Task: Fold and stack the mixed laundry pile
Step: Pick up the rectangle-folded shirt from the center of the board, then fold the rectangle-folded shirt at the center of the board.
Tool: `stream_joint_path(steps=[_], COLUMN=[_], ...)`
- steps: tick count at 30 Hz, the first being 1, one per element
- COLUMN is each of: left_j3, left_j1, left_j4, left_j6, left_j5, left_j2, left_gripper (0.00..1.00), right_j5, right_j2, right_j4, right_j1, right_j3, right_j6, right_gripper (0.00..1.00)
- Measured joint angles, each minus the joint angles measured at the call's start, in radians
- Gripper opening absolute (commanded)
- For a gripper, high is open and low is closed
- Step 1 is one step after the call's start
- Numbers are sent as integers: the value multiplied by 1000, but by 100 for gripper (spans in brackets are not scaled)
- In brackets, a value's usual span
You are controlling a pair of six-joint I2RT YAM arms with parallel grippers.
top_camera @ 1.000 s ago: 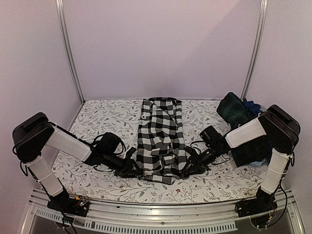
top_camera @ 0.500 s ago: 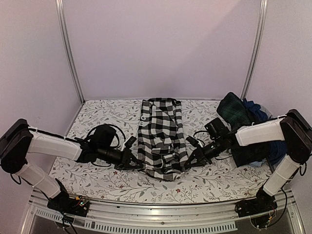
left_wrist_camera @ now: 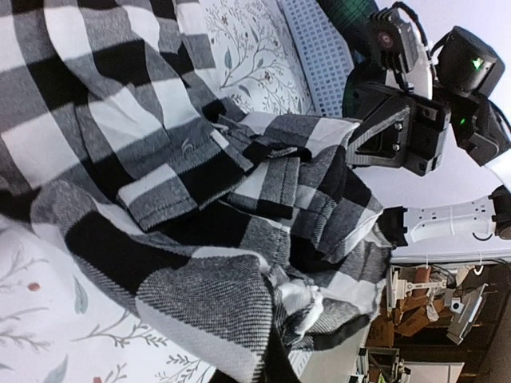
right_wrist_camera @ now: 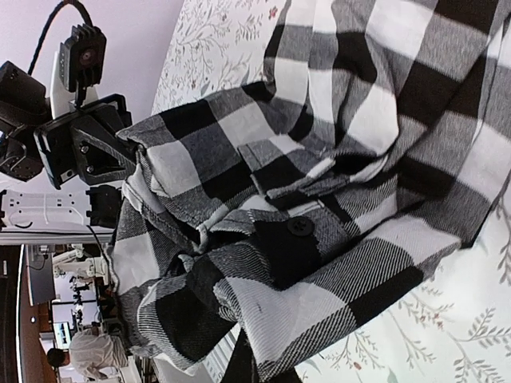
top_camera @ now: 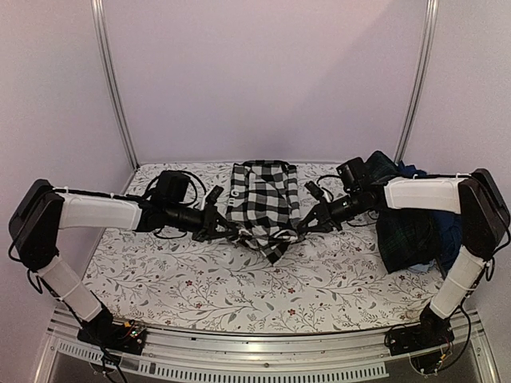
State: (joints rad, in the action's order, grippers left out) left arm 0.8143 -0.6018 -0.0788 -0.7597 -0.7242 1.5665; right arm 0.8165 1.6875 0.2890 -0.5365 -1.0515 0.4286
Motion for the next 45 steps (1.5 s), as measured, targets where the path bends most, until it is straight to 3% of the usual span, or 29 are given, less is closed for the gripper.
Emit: stream_joint_path(steps=[10,15,25,30,33,36,40,42,45], left_j3=[262,485,747,866,904,913,918,893,800], left_j1=[151,210,283,293,293,293,298,305,331], left_j4=[4,10,44,74,97,111,139,137,153], left_j6=[42,57,69,76,80,87,101,108,129], left_j5=[-6,-9,-30,-31,-28,-27,-23,-29,-15], left_j2=[278,468,748,845,867,875,871,838,731], left_gripper=[0,0,0,2,16,46,87,98,100], right_j5=[-14,-21,-54,-71,-79,-84,-76,-79,-85], right_j2=[290,463,741,797,813,823,819,803,742], right_j4=[34,44,40,28,19,15,6,2,2], right_j1=[110,149,160,167,171,175,187,197,217], right_j3=[-389,-588,-827,-866,-874,-876,-879,-875,-824], right_j6=[-48,-44,-15,4,13,26,40,48,47], right_gripper=[0,0,0,1,9,37,62,65,67])
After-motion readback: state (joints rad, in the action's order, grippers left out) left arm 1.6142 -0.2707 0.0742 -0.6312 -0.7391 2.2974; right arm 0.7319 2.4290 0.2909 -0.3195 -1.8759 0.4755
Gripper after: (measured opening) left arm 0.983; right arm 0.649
